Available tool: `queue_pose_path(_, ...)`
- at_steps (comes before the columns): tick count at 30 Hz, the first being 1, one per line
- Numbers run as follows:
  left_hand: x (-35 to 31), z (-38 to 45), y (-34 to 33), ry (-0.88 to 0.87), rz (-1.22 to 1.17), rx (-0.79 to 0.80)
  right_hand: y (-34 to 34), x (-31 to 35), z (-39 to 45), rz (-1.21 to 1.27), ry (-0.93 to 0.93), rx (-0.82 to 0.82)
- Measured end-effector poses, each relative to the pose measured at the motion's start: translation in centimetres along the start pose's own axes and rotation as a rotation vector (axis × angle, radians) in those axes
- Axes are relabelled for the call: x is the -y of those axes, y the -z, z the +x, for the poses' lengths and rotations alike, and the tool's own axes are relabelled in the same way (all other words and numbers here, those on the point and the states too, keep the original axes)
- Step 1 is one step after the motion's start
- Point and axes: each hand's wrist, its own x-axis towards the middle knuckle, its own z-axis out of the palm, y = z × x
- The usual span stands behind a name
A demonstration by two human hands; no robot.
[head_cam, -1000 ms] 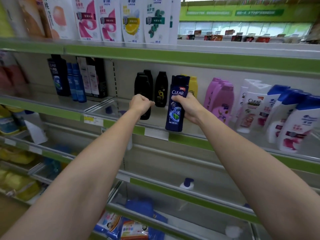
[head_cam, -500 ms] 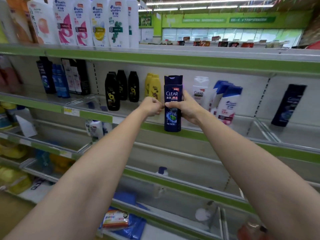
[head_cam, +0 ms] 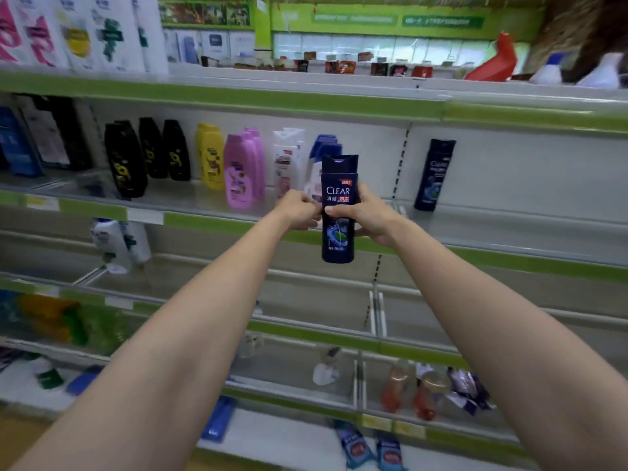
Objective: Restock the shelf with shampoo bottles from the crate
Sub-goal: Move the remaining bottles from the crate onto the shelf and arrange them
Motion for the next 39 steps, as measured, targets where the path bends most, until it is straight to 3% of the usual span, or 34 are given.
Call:
queue_pose_path(11,-4.0,2.0,-10.0,-0.070,0.027,0.155,10.1,-2.7,-2.6,0.027,-0.069,-0.254)
queue_pose_path(23,-6.7,9.2,-18.3,-0.081,-0.002,0.070,20.0,-5.1,3.4,0.044,-0.029,-0.302)
queue_pose_path(35,-6.0,13.3,-21.1,0.000,0.030,-0.032,22.7,-8.8,7.9,0.133,0.028,-0.306)
queue_pose_path(39,-5.9,12.8,-20.9,0.011,0.032,-0.038,22.9,-9.0,8.4,0.087,-0.032,-0.367)
